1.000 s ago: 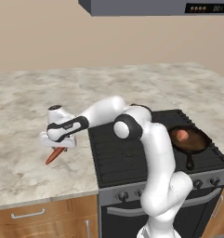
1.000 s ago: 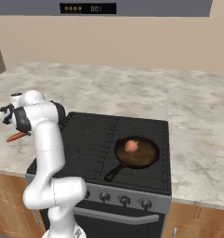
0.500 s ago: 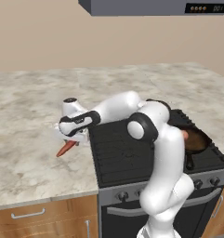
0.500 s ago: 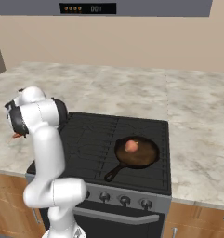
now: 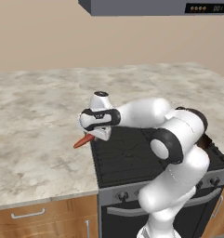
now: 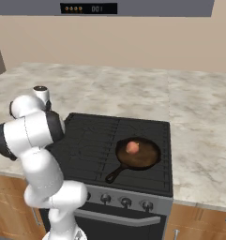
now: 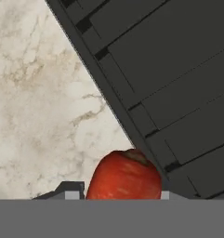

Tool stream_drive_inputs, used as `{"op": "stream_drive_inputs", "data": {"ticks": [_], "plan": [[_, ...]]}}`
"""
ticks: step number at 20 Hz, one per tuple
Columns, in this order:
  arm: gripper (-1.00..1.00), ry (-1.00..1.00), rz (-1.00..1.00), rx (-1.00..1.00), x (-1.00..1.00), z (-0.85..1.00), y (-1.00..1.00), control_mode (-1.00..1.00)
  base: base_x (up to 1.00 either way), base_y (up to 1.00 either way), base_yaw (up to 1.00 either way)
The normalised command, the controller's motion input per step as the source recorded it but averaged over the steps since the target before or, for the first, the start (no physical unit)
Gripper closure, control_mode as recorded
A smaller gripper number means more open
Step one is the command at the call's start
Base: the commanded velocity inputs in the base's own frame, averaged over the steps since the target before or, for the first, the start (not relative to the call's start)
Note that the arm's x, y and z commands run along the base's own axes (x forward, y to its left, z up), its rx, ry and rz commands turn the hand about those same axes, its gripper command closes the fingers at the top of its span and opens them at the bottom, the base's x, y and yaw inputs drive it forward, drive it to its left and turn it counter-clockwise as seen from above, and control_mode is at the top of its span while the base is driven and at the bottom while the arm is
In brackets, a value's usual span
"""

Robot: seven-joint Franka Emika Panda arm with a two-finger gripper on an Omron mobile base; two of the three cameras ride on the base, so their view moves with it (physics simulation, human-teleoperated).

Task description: Put the onion and carrot in the pan. Then turn on the front right burner and set the heat to medium.

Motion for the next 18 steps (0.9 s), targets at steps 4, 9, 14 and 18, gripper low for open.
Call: {"op": "stream_drive_inputs", "data": {"ticks": [4,9,14,18], "plan": [[1.0,0.0,-0.19,0.0,-0.63,0.56,-0.66,-1.0,0.0,0.0,0.0],[1.0,0.02,-0.2,0.0,-0.55,0.52,-0.74,-1.0,0.0,0.0,0.0],[1.0,0.22,-0.18,0.0,-0.32,0.47,-0.76,-1.0,0.0,0.0,0.0],[1.0,0.25,-0.15,0.0,-0.39,0.42,-0.84,-1.0,0.0,0.0,0.0]]}}
